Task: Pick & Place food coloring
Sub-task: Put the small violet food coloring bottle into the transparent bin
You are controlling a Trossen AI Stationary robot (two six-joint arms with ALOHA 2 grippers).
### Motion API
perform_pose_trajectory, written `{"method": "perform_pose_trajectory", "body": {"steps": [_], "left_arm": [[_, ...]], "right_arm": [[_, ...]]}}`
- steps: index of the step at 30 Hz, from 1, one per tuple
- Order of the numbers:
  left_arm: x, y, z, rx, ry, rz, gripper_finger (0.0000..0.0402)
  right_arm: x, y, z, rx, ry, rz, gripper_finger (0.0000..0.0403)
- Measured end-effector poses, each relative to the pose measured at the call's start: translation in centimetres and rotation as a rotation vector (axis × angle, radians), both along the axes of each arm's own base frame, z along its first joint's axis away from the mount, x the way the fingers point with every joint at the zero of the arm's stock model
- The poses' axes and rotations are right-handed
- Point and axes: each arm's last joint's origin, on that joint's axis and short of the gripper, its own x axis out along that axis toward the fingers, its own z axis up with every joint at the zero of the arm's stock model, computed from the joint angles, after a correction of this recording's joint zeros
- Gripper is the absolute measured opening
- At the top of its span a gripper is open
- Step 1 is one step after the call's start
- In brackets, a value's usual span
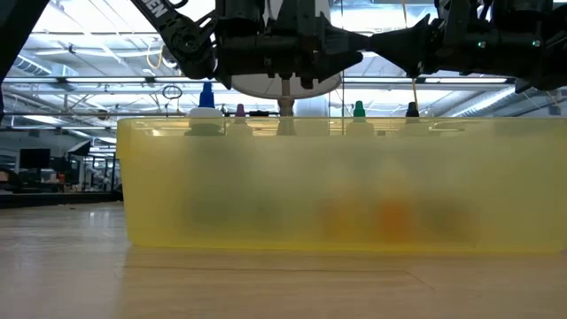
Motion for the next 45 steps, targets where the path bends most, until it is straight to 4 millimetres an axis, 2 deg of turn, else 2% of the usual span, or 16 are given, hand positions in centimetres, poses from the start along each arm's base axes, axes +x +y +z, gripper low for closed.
{"method": "perform_pose_trajectory", "body": {"steps": [6,19,22,26,30,33,38,43,45], "left_arm": [[0.0,-0.1,0.0,0.006,-0.002,-0.024,0.0208],[-0.1,0.1,0.0,0.027,-0.004,-0.043,0.0052],[-0.1,0.2,0.0,0.028,0.001,-0.057,0.0051],[-0.5,0.3,0.4,0.008,0.078,-0.044,0.0051],[-1.8,-0.2,1.3,0.031,0.25,0.046,0.0051],[-3.4,-1.9,2.9,0.09,0.36,0.078,0.0051],[-6.0,-6.0,6.1,0.197,0.6,0.19,0.0051],[-7.2,-10.3,10.3,0.223,0.81,0.294,0.0051],[-7.3,-11.8,10.9,0.192,0.879,0.291,0.0051]], "right_arm": [[0.0,0.0,0.0,0.006,-0.001,0.001,0.0046],[0.0,0.0,0.0,0.027,-0.003,0.007,0.0046],[0.0,0.0,-0.1,0.044,0.004,0.012,0.0049],[0.1,0.0,-0.3,0.078,0.016,0.015,0.0099],[0.0,0.0,-0.2,0.078,0.016,0.014,0.0144],[0.0,0.0,-0.2,0.077,0.013,0.014,0.0162],[-0.1,0.0,0.1,0.075,-0.004,0.015,0.0174],[-0.1,0.0,-0.2,0.075,0.024,0.014,0.0172],[-0.1,0.0,-0.2,0.076,0.03,0.014,0.0171]]}}
